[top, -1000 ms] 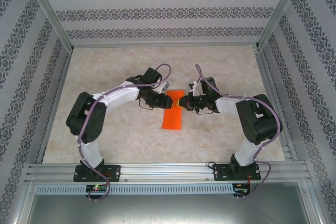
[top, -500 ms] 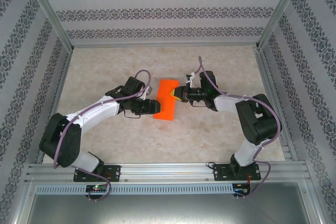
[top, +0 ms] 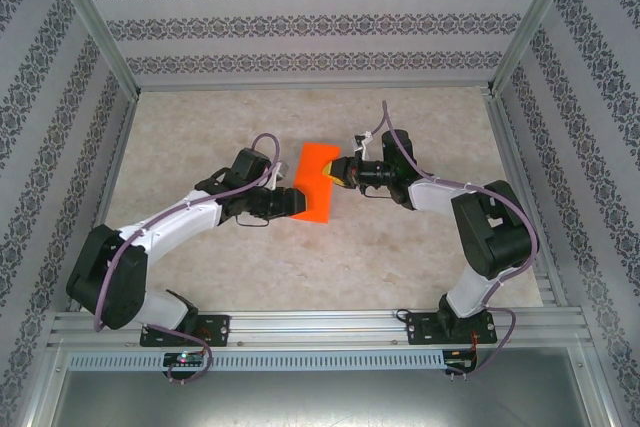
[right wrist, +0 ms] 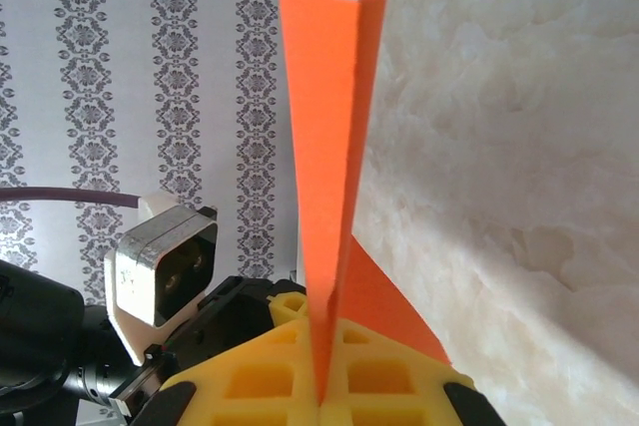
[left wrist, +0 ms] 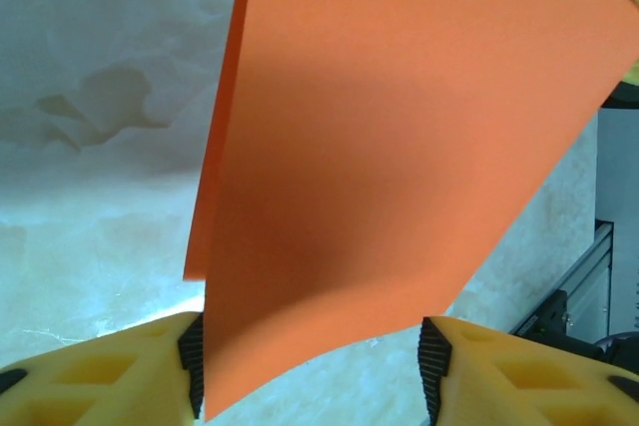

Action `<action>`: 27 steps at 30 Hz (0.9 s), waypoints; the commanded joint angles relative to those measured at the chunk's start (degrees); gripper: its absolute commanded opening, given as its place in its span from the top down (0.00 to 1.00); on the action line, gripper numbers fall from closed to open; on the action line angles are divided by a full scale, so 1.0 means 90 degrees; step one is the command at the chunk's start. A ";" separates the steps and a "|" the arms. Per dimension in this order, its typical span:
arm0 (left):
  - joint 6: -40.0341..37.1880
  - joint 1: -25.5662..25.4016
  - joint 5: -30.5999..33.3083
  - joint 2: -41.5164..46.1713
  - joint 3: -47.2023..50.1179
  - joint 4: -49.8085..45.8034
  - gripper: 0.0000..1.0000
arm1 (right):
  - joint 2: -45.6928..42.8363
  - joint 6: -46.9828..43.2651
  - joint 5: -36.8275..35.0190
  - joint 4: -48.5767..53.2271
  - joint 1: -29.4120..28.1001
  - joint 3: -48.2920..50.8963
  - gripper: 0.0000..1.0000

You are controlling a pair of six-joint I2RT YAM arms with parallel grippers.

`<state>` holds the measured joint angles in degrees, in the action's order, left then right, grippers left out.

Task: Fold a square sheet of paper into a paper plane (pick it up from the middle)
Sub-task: Place the paper at the center of the table.

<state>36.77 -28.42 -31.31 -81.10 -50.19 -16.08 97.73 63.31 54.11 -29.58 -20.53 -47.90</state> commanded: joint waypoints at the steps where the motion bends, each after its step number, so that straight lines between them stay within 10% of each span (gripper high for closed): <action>1: -0.0006 0.0051 -0.0140 0.0237 -0.0014 -0.0022 0.52 | -0.0176 -0.0038 0.0082 -0.0003 -0.0072 -0.0108 1.00; 14: -0.0218 0.0063 -0.0261 0.0241 -0.0145 -0.0407 0.94 | -0.0031 0.0065 0.0082 -0.0199 -0.0168 -0.0105 1.00; 27: -0.0258 0.0053 -0.0446 -0.0023 -0.0136 -0.0708 0.93 | 0.0574 -0.0137 0.0092 -0.0168 -0.0306 -0.0218 1.00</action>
<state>35.38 -28.38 -33.47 -79.83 -50.26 -21.04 100.86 63.68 54.15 -30.28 -22.79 -48.05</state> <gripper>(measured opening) 0.074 0.048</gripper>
